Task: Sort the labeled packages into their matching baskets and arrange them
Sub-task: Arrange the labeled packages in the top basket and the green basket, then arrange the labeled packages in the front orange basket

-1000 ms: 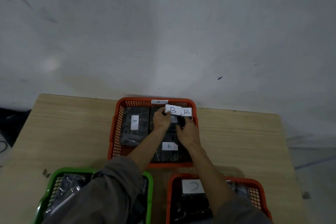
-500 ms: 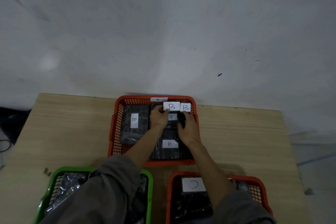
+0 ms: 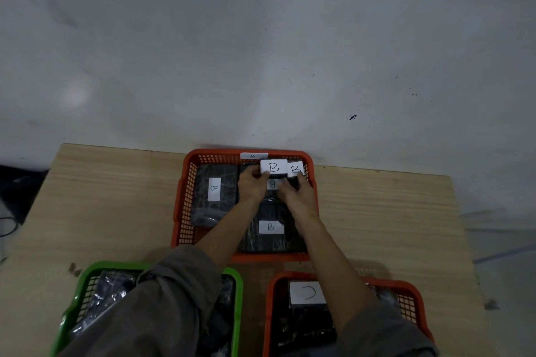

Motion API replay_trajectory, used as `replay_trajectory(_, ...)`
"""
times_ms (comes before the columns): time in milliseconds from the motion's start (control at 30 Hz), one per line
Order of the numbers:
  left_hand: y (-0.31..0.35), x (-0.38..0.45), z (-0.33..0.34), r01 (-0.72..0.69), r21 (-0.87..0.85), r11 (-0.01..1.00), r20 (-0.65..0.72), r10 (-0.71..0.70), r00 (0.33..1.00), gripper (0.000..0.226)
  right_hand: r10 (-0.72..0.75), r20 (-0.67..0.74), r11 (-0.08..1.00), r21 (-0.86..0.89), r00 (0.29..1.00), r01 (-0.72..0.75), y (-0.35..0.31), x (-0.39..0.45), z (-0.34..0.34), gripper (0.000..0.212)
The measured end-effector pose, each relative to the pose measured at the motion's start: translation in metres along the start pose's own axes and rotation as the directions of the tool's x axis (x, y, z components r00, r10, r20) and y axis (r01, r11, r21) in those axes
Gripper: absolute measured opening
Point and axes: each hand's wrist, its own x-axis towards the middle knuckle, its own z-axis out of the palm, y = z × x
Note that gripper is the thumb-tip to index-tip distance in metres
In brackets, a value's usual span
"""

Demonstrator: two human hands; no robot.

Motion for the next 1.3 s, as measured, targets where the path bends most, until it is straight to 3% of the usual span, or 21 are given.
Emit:
replay_trajectory(100, 0.001, 0.0, -0.002, -0.007, 0.006, 1.0, 0.015, 0.007, 1.0, 0.027, 0.043, -0.024, 0.982, 0.186, 0.999, -0.038, -0.004, 0.003, 0.005, 0.056)
replay_trajectory(200, 0.002, 0.0, -0.004, -0.026, 0.032, 0.999, 0.021, 0.026, 0.999, 0.027, 0.02, -0.004, 0.959, 0.283, 1.0, -0.018, -0.003, 0.006, 0.003, 0.036)
replay_trajectory(467, 0.003, -0.015, -0.009, -0.068, 0.109, 0.992, -0.007, 0.07, 0.998, 0.031, -0.049, -0.09, 0.999, -0.027, 0.995, 0.046, 0.005, -0.006, -0.01, 0.041)
replay_trajectory(600, 0.003, -0.035, -0.013, -0.072, 0.132, 0.989, -0.012, 0.074, 0.997, 0.032, -0.036, -0.119, 0.996, -0.087, 0.992, 0.026, 0.005, -0.021, -0.016, 0.041)
replay_trajectory(800, -0.011, -0.082, -0.017, -0.16, 0.198, 0.967, 0.13, 0.136, 0.982, 0.03, -0.121, -0.108, 0.963, -0.254, 0.987, 0.09, 0.005, -0.057, -0.046, 0.028)
replay_trajectory(1000, -0.044, -0.151, -0.025, -0.313, 0.247, 0.917, 0.348, 0.218, 0.912, 0.02, -0.215, -0.077, 0.893, -0.419, 0.974, 0.164, 0.028, -0.107, -0.098, 0.02)
replay_trajectory(1133, -0.073, -0.193, -0.035, -0.491, 0.39, 0.779, 0.387, 0.345, 0.855, 0.012, -0.232, -0.014, 0.844, -0.5, 0.973, 0.194, 0.056, -0.143, -0.125, 0.017)
replay_trajectory(1233, -0.09, -0.217, -0.041, -0.589, 0.412, 0.695, 0.437, 0.417, 0.797, 0.028, -0.252, -0.013, 0.805, -0.558, 0.968, 0.202, 0.082, -0.163, -0.141, 0.014)
replay_trajectory(1300, -0.099, -0.227, -0.044, -0.646, 0.409, 0.645, 0.492, 0.441, 0.751, 0.05, -0.257, -0.003, 0.785, -0.584, 0.966, 0.207, 0.095, -0.173, -0.149, 0.017)
